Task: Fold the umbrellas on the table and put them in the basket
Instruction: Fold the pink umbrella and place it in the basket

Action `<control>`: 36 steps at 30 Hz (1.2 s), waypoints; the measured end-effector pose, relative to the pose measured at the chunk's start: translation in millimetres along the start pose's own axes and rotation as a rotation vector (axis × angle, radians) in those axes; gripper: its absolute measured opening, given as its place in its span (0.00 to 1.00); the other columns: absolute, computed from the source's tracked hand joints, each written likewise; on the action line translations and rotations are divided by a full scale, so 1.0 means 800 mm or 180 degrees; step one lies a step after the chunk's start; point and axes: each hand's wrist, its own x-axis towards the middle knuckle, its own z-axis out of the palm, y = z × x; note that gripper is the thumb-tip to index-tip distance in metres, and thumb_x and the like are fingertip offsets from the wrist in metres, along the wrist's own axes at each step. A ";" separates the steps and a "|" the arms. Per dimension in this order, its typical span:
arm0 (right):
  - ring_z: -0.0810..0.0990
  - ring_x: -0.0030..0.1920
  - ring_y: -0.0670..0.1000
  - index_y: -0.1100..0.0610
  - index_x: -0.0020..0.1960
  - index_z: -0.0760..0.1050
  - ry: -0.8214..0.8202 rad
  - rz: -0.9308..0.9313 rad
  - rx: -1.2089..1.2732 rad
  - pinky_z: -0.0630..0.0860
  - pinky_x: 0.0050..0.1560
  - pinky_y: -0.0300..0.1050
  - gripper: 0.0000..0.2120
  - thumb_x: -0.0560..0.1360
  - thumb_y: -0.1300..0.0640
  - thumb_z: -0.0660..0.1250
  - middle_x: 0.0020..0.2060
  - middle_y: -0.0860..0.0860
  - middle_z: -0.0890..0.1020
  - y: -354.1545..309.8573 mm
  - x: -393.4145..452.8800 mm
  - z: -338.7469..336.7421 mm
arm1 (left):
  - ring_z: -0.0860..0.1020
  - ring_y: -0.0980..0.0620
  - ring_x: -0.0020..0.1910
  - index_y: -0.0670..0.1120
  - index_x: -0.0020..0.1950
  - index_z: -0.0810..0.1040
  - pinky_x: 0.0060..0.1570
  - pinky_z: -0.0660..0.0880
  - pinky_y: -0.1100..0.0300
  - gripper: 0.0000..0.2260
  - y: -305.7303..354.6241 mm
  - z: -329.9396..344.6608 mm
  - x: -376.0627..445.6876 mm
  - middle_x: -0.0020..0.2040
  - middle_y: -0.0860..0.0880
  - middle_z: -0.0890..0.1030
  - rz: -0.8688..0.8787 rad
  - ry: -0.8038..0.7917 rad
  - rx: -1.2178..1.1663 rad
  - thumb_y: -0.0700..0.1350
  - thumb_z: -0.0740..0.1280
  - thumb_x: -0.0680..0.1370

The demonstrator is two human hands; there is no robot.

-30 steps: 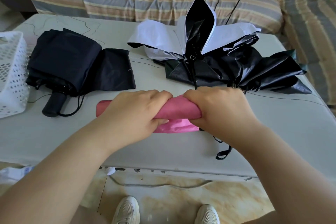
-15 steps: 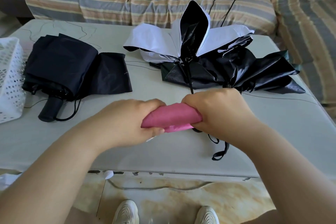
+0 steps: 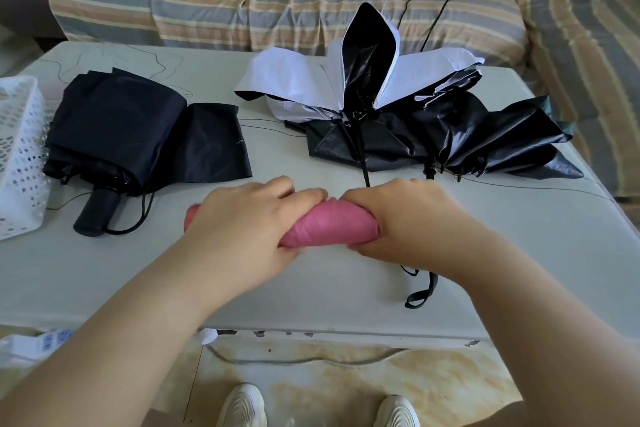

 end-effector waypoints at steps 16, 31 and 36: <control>0.77 0.48 0.49 0.44 0.56 0.71 -0.0260 0.0016 0.0237 0.67 0.41 0.44 0.18 0.71 0.36 0.65 0.46 0.43 0.79 -0.003 0.001 -0.007 | 0.77 0.47 0.28 0.50 0.60 0.76 0.25 0.61 0.61 0.27 0.000 0.005 -0.003 0.34 0.50 0.77 0.0251 0.0448 0.0287 0.51 0.78 0.62; 0.74 0.26 0.50 0.48 0.39 0.75 0.0770 -0.0253 0.0023 0.66 0.23 0.39 0.16 0.60 0.40 0.75 0.26 0.44 0.74 -0.001 0.002 0.027 | 0.73 0.51 0.27 0.55 0.51 0.62 0.25 0.60 0.61 0.21 0.005 -0.009 -0.004 0.26 0.52 0.70 -0.0665 0.0088 -0.0458 0.70 0.45 0.72; 0.68 0.25 0.48 0.46 0.38 0.73 0.0807 -0.0244 0.0040 0.63 0.24 0.38 0.16 0.59 0.40 0.75 0.25 0.42 0.69 -0.002 0.005 0.027 | 0.63 0.54 0.18 0.56 0.55 0.67 0.19 0.54 0.66 0.14 0.004 -0.007 -0.008 0.20 0.54 0.60 -0.0270 0.0374 -0.0428 0.62 0.52 0.76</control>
